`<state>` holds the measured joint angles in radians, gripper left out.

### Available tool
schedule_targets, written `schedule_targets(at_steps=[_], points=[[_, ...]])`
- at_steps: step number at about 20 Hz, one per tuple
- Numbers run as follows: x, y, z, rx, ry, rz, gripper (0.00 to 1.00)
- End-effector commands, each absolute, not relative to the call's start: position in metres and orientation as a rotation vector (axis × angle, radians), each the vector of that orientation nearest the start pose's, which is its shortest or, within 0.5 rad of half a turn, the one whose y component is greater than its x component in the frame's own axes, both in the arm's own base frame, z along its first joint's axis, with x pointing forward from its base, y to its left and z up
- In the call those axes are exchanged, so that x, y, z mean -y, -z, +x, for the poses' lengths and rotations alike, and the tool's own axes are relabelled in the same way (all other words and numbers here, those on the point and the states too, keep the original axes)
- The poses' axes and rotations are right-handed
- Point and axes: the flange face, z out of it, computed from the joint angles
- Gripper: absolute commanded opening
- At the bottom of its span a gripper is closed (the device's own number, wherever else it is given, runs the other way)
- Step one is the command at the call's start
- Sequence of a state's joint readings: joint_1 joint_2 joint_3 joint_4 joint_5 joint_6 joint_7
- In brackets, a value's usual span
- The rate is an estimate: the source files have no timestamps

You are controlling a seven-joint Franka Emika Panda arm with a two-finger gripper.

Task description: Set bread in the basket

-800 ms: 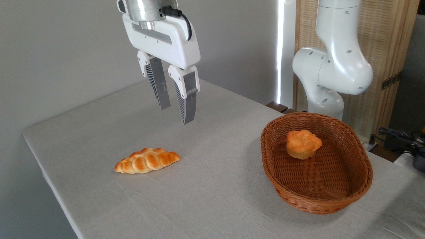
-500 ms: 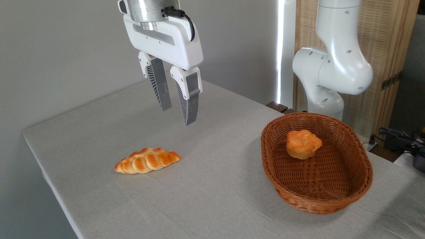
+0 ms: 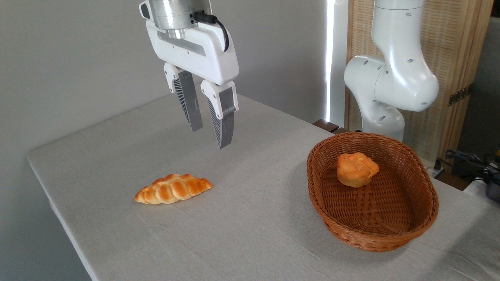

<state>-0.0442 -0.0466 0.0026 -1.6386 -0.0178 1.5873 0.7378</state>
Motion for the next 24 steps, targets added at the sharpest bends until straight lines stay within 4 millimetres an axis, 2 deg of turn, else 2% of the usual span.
schedule_targets(at_steps=[1, 4, 9, 13, 18, 20, 24], points=[[0.057, -0.611, 0.535, -1.283, 0.0, -2.899, 1.0], [0.097, -0.59, 0.536, -1.378, 0.05, -2.848, 1.0], [0.144, -0.543, 0.539, -1.488, 0.139, -2.771, 1.0], [0.155, -0.502, 0.537, -1.516, 0.125, -2.759, 1.0], [0.166, -0.476, 0.541, -1.533, 0.141, -2.746, 1.0], [0.177, -0.468, 0.538, -1.565, 0.132, -2.731, 1.0], [0.185, -0.455, 0.544, -1.572, 0.155, -2.722, 1.0]])
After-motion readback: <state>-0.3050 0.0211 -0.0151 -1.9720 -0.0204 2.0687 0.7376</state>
